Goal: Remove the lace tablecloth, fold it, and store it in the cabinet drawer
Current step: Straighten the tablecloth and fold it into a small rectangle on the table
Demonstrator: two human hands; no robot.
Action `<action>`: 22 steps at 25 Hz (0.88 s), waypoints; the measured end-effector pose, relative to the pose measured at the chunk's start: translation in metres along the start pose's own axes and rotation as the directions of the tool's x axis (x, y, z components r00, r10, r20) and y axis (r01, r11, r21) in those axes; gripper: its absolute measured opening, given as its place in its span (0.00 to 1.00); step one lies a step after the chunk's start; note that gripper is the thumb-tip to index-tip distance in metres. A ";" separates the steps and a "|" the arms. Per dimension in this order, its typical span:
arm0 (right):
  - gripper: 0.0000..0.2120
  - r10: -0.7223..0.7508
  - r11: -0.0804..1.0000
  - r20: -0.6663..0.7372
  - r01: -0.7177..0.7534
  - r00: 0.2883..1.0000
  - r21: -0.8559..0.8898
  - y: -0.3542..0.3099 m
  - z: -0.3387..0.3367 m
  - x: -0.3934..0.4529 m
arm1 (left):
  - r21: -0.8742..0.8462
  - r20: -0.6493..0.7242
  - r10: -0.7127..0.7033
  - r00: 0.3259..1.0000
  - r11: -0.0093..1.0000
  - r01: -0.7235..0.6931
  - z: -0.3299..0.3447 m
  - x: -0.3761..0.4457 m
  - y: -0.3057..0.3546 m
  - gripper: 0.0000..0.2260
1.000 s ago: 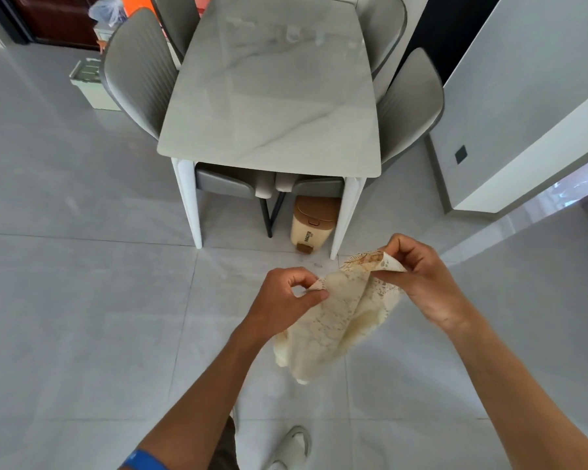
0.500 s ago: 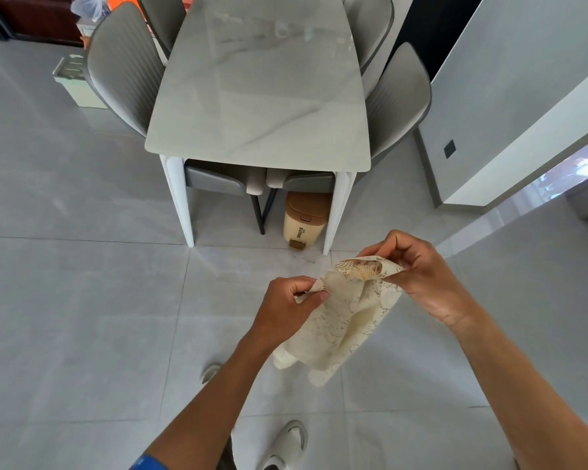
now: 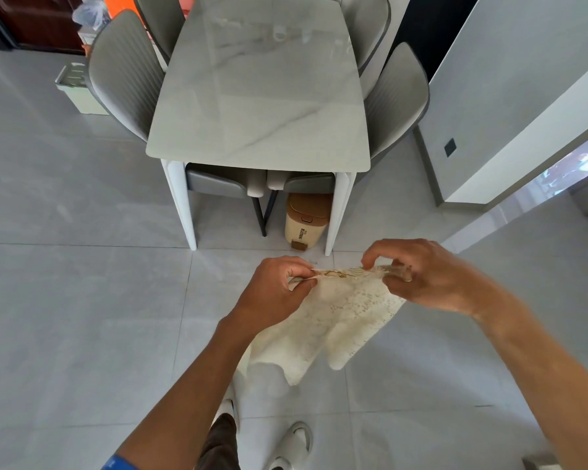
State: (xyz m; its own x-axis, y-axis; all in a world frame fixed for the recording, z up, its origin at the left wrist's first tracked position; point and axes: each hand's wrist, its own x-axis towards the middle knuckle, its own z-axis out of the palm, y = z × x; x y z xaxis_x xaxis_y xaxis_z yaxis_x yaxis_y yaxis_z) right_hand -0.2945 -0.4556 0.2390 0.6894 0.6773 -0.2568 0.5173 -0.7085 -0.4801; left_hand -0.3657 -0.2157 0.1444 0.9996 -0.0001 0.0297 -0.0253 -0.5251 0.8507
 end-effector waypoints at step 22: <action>0.07 0.073 0.982 -0.200 -0.035 0.977 0.186 -0.035 0.002 0.025 | -0.275 -0.046 -0.107 0.993 0.957 0.090 0.047 -0.010 -0.030 0.09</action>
State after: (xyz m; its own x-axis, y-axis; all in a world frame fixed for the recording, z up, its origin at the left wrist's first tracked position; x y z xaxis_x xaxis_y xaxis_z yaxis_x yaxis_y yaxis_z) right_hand -0.2965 -0.4133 0.2476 0.8128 0.5704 -0.1184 0.3891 -0.6828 -0.6183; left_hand -0.3747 -0.2397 0.0943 0.9948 0.0949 -0.0373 0.0617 -0.2681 0.9614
